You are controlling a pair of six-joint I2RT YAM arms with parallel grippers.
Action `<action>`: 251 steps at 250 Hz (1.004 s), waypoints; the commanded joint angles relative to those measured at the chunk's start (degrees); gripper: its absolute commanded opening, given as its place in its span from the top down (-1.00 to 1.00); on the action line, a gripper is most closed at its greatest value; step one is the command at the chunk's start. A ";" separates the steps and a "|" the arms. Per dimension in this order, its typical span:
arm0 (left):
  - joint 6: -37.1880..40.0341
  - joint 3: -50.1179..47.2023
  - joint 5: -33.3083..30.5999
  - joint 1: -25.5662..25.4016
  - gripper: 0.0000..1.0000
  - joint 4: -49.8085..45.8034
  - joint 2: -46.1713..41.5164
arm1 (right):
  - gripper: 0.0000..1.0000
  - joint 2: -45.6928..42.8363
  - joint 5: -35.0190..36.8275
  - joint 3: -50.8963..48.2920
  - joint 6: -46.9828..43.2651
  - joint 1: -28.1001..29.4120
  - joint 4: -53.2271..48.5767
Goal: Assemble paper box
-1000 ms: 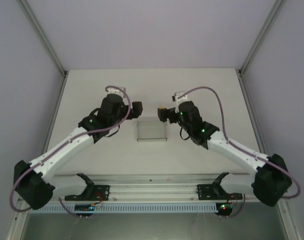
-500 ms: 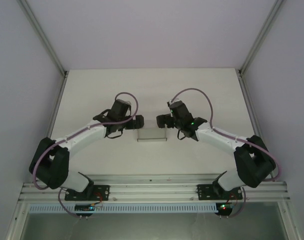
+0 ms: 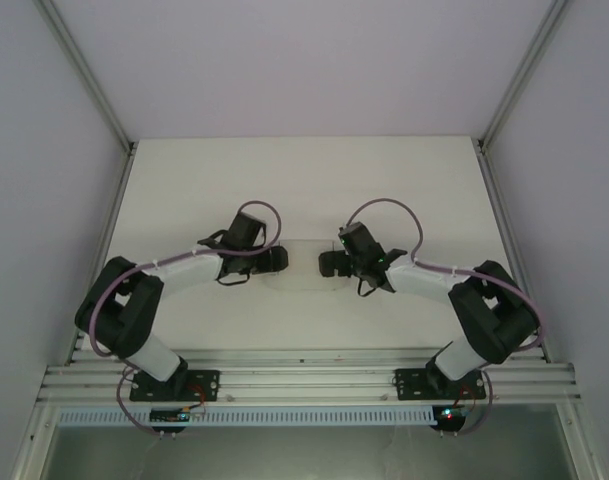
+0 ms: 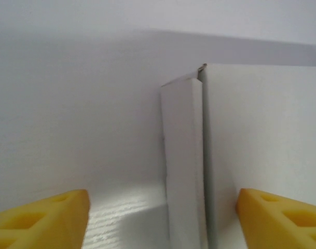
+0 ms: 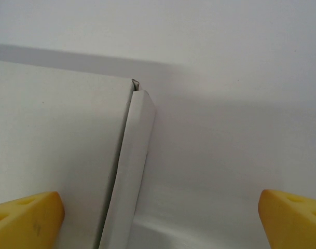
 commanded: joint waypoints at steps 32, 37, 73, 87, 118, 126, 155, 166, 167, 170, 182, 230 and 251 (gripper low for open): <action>-0.38 -2.96 6.77 1.11 -0.01 7.43 0.90 | -0.97 0.44 -0.72 -2.52 2.01 0.40 -2.40; -0.53 -3.30 7.28 1.32 -0.01 8.27 0.85 | -0.97 -0.05 -0.68 -2.42 1.94 0.37 -2.53; -2.51 -6.02 11.09 2.84 0.19 13.89 0.25 | -0.97 -3.42 -2.07 -1.89 2.18 -0.09 -2.89; -3.21 -7.33 13.04 3.66 0.21 16.57 0.04 | -0.97 -4.75 -3.14 -1.83 2.57 -0.33 -2.59; -4.59 -9.30 16.73 5.75 0.54 20.02 0.58 | -0.98 -6.89 -5.63 -2.10 4.30 -1.04 -2.04; -5.05 -10.04 18.13 6.34 0.59 21.69 0.83 | -0.97 -7.20 -6.20 -2.25 5.13 -1.28 -1.95; -7.78 -12.99 22.58 8.56 0.64 28.38 1.71 | -0.98 -7.63 -11.50 -3.23 7.80 -2.66 -0.28; -9.14 -14.16 24.10 9.57 0.68 31.35 2.13 | -0.98 -7.57 -14.01 -3.61 8.80 -3.12 0.93; -9.25 -14.27 24.26 9.64 0.69 31.63 2.19 | -0.98 -7.57 -14.20 -3.64 8.92 -3.13 1.02; -9.53 -14.51 24.71 9.73 0.70 32.37 2.37 | -0.98 -7.56 -14.86 -3.75 9.16 -3.29 1.22; -10.76 -15.48 26.01 10.85 0.72 34.84 3.07 | -0.98 -7.33 -16.61 -3.76 10.63 -3.69 1.46; -14.71 -18.28 31.57 13.36 0.82 45.19 6.48 | -0.98 -5.55 -22.80 -3.76 14.25 -5.20 3.60; -15.53 -18.85 32.68 14.07 0.86 47.70 7.77 | -0.98 -3.90 -24.65 -3.03 15.10 -5.60 4.41</action>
